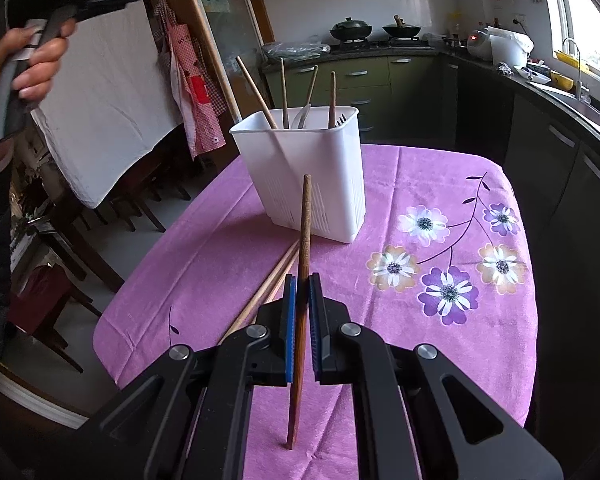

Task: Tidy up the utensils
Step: 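Lower the chopstick into the holder and open the left tool, then lower the chopstick into the holder and open the right tool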

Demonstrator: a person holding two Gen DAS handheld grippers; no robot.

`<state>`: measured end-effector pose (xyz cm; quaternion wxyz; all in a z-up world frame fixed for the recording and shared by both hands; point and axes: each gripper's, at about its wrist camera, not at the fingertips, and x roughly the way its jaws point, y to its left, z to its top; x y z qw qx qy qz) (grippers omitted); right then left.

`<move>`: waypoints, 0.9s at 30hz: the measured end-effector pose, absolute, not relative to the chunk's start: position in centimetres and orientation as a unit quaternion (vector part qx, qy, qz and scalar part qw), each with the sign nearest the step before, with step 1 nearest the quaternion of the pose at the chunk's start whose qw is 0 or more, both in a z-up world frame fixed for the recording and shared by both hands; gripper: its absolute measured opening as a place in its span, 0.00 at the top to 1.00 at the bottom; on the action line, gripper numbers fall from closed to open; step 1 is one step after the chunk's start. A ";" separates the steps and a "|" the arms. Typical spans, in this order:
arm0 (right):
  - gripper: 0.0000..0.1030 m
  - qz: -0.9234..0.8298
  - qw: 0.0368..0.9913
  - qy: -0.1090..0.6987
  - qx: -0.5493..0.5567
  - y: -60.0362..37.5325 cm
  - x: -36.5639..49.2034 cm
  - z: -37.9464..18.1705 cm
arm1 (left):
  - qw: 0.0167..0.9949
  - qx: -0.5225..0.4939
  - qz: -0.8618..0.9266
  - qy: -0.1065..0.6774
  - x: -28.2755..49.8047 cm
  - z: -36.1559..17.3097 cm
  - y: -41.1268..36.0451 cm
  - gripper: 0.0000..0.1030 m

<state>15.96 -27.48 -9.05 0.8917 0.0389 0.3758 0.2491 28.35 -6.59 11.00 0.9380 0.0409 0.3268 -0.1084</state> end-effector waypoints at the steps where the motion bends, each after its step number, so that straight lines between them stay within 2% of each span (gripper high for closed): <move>1: 0.93 0.250 0.892 0.376 0.040 -27.5 16.0 -9.0 | 0.936 0.040 -0.110 0.333 28.8 10.4 -6.7 0.94; 14: 0.93 0.280 0.887 0.363 0.054 -26.9 15.2 -7.6 | 0.905 0.045 -0.125 0.405 29.2 1.5 -6.4 0.94; 16: 0.93 0.289 0.885 0.360 0.056 -26.7 15.1 -7.0 | 0.904 0.043 -0.127 0.405 28.5 1.1 -6.0 0.88; 18: 0.93 0.297 0.887 0.348 0.059 -26.5 15.1 -5.5 | 0.909 0.034 -0.126 0.395 27.3 1.2 -5.1 0.77; 22: 0.93 0.307 0.900 0.304 0.060 -26.2 15.7 -0.8 | 0.928 0.038 -0.110 0.354 23.5 2.1 -3.4 0.69; 24: 0.93 0.308 0.910 0.269 0.067 -26.2 16.6 2.5 | 0.933 0.038 -0.107 0.342 21.9 2.3 -2.8 0.61; 27: 0.93 0.303 0.921 0.232 0.082 -26.1 18.5 6.2 | 0.935 0.044 -0.103 0.335 19.6 2.2 -2.0 0.58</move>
